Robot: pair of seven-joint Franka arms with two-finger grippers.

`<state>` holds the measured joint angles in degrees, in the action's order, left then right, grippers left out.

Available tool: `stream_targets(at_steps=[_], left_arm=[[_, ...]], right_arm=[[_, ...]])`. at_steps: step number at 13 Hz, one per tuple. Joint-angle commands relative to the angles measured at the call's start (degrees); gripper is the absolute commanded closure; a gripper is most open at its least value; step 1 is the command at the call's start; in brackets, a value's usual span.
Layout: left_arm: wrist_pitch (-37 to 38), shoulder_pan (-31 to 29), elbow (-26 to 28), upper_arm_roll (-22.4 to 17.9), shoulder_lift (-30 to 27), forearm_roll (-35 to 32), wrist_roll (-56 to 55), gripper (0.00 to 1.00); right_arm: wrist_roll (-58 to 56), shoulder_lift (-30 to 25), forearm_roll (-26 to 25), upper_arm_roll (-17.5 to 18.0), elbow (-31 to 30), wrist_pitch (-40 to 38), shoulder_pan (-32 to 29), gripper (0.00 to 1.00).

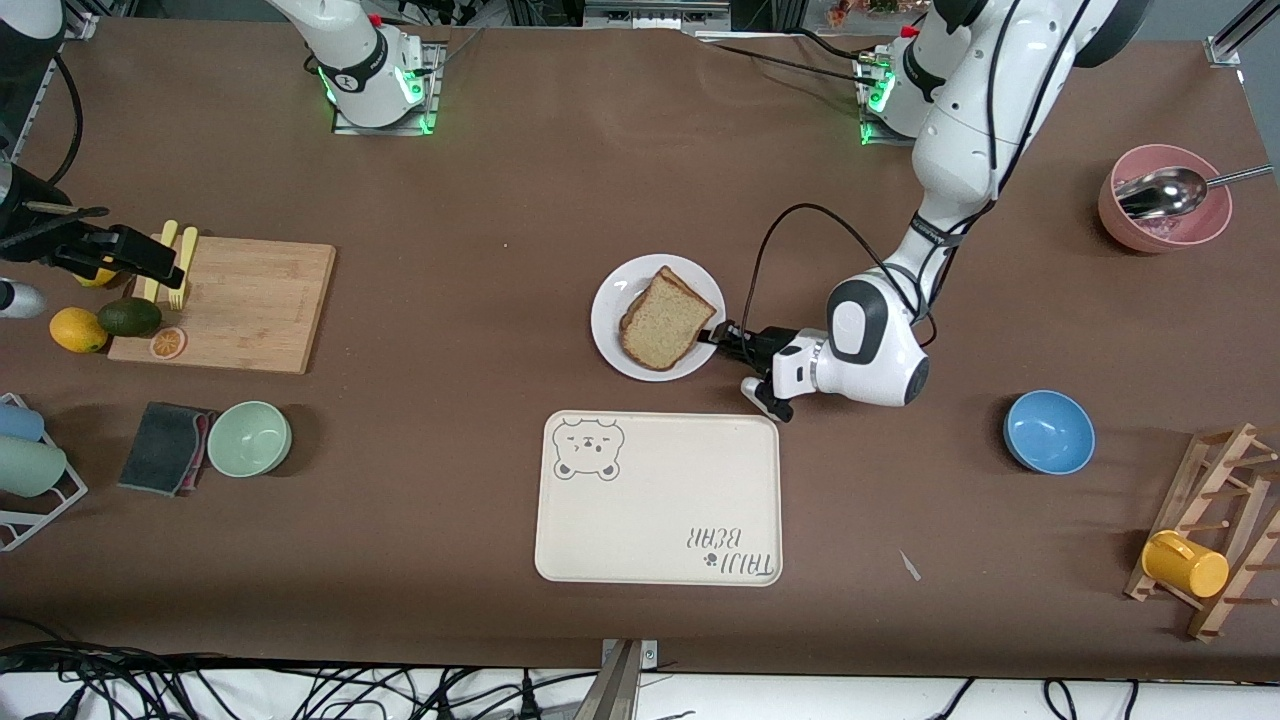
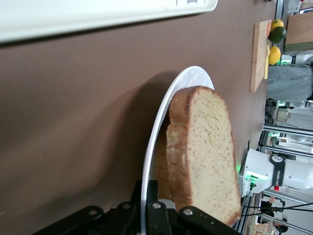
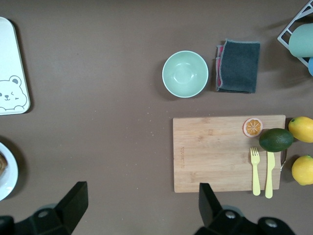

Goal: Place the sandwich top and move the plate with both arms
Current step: 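Slide the plate with the left gripper onto the bear tray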

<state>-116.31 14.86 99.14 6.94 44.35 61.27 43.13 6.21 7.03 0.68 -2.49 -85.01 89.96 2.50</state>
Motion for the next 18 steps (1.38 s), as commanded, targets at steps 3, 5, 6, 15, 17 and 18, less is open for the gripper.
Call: stream_targets(at_steps=[3, 5, 6, 15, 17, 18], left_arm=[[6.3, -3.6, 0.7, -0.2, -4.6, 1.8, 1.7, 1.00], [6.5, -4.7, -0.2, -0.2, -5.0, 1.8, 1.6, 1.00], [6.5, -5.6, -2.3, -0.2, -4.6, 1.8, 1.4, 1.00], [1.5, -6.9, -23.1, -2.2, 6.1, 9.1, -10.7, 1.00], [-3.5, -6.5, -27.7, -2.1, 9.0, 9.2, -16.3, 1.00], [-5.3, -6.2, -29.8, -2.0, 10.6, 9.3, -17.2, 1.00]], right_arm=[[-0.1, -0.4, 0.3, 0.0, 0.5, -0.6, -0.1, 0.00], [-0.1, -0.4, 0.2, -0.1, 0.8, -0.8, -0.1, 0.00], [-0.1, -0.4, 0.2, -0.1, 0.7, -1.3, -0.1, 0.00], [-0.3, -0.3, 0.3, 0.1, 0.8, -1.5, -0.1, 0.00], [-0.3, -0.3, 0.3, 0.1, 0.8, -1.7, -0.1, 0.00], [-0.2, -0.3, 0.3, 0.0, 0.8, -1.6, -0.1, 0.00]])
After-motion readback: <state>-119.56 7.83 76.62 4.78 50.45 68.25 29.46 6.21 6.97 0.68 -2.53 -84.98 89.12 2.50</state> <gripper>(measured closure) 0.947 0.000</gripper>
